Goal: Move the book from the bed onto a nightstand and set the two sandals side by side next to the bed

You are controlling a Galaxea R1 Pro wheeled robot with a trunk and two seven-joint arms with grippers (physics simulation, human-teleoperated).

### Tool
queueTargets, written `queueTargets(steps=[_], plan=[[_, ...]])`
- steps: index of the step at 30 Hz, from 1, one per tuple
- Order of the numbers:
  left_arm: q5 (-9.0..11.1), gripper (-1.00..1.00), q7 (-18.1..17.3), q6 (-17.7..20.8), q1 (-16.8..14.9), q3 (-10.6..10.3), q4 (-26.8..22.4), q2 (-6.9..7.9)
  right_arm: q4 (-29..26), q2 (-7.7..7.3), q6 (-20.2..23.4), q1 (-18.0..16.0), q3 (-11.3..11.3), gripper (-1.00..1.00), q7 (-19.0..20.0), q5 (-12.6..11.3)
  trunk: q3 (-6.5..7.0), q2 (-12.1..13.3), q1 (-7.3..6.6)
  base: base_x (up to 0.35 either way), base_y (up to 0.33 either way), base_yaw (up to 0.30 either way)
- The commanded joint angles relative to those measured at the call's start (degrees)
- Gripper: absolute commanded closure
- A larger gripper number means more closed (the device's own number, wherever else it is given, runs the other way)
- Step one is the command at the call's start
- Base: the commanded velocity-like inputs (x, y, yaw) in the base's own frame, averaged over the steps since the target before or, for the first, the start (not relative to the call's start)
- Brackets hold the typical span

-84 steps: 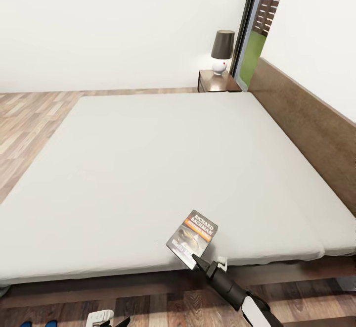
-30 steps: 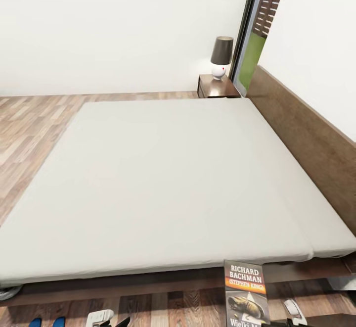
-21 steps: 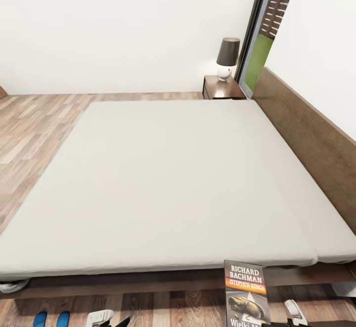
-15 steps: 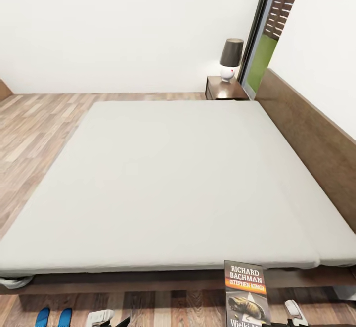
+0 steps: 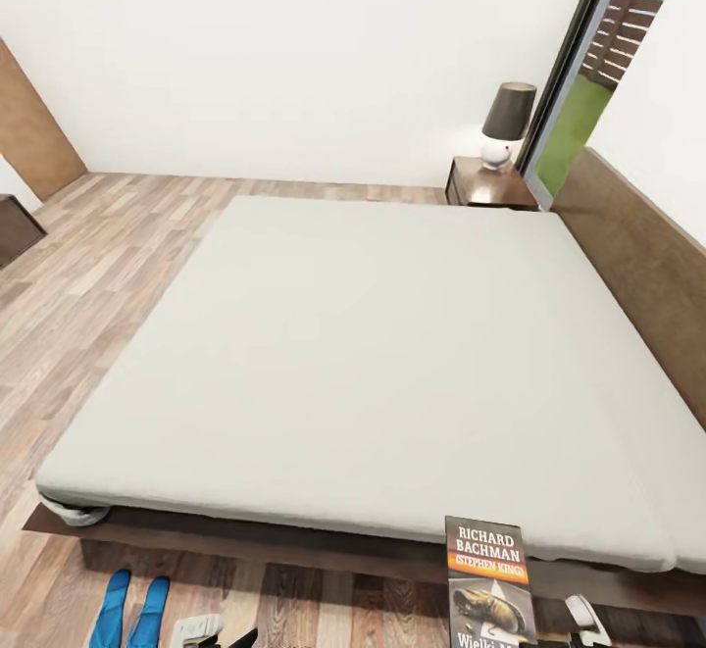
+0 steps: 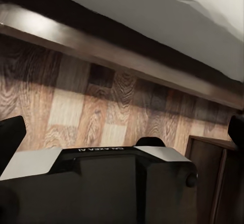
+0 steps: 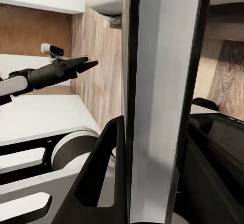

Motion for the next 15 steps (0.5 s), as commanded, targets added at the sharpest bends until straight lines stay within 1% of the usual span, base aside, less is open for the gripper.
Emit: queueTargets(steps=[1, 10, 15], plan=[[0.5, -1.0, -0.29, 0.45, -0.05, 0.08, 0.0, -0.01, -0.02, -0.06, 0.76, -0.01, 0.46, 1.0, 0.25, -0.59, 0.14, 0.37, -0.22, 0.0, 0.0, 0.291], [0.61, -1.0, -0.33, 0.58, -0.03, 0.09, 0.03, -0.01, -0.01, -0.15, 0.78, -0.02, 0.46, 1.0, 0.32, -0.59, 1.75, 3.98, -2.19, 0.0, 0.0, 0.291], [0.48, -1.0, -1.11, 1.29, -0.02, 0.03, 0.03, 0.07, 0.04, -0.14, 0.78, -0.04, 0.46, 1.0, 0.24, -0.59, 2.65, 5.99, -3.29, 0.0, 0.0, 0.291]])
